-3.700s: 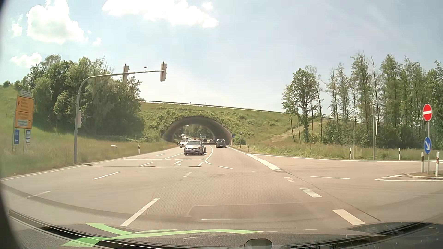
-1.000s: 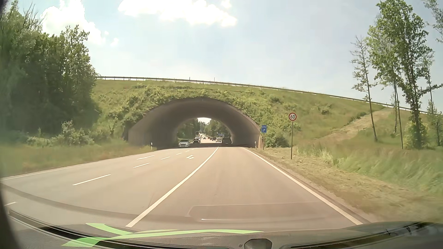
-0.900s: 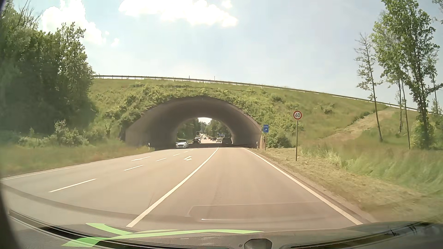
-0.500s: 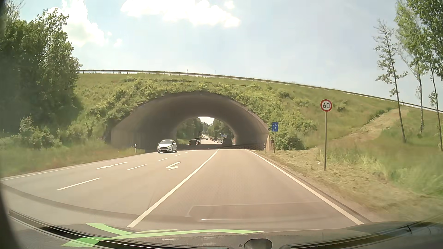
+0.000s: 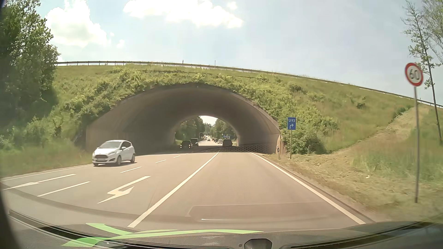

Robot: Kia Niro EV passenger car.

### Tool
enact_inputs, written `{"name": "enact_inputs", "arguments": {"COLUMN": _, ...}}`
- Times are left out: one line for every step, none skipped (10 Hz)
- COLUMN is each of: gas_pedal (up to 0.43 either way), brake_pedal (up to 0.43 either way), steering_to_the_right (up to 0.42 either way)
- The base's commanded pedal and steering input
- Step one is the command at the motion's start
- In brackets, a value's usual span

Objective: Follow the waypoints while adhering to traffic rules and regulations

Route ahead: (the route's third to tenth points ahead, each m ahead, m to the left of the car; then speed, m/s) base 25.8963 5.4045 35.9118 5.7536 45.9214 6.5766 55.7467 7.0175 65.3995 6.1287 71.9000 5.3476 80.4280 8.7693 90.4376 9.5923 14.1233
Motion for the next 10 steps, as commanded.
{"name": "enact_inputs", "arguments": {"gas_pedal": 0.157, "brake_pedal": 0.000, "steering_to_the_right": -0.009}}
{"name": "enact_inputs", "arguments": {"gas_pedal": 0.157, "brake_pedal": 0.000, "steering_to_the_right": -0.008}}
{"name": "enact_inputs", "arguments": {"gas_pedal": 0.157, "brake_pedal": 0.000, "steering_to_the_right": -0.008}}
{"name": "enact_inputs", "arguments": {"gas_pedal": 0.157, "brake_pedal": 0.000, "steering_to_the_right": -0.008}}
{"name": "enact_inputs", "arguments": {"gas_pedal": 0.157, "brake_pedal": 0.000, "steering_to_the_right": -0.008}}
{"name": "enact_inputs", "arguments": {"gas_pedal": 0.157, "brake_pedal": 0.000, "steering_to_the_right": -0.007}}
{"name": "enact_inputs", "arguments": {"gas_pedal": 0.157, "brake_pedal": 0.000, "steering_to_the_right": -0.006}}
{"name": "enact_inputs", "arguments": {"gas_pedal": 0.157, "brake_pedal": 0.000, "steering_to_the_right": -0.006}}
{"name": "enact_inputs", "arguments": {"gas_pedal": 0.157, "brake_pedal": 0.000, "steering_to_the_right": -0.006}}
{"name": "enact_inputs", "arguments": {"gas_pedal": 0.157, "brake_pedal": 0.000, "steering_to_the_right": -0.006}}
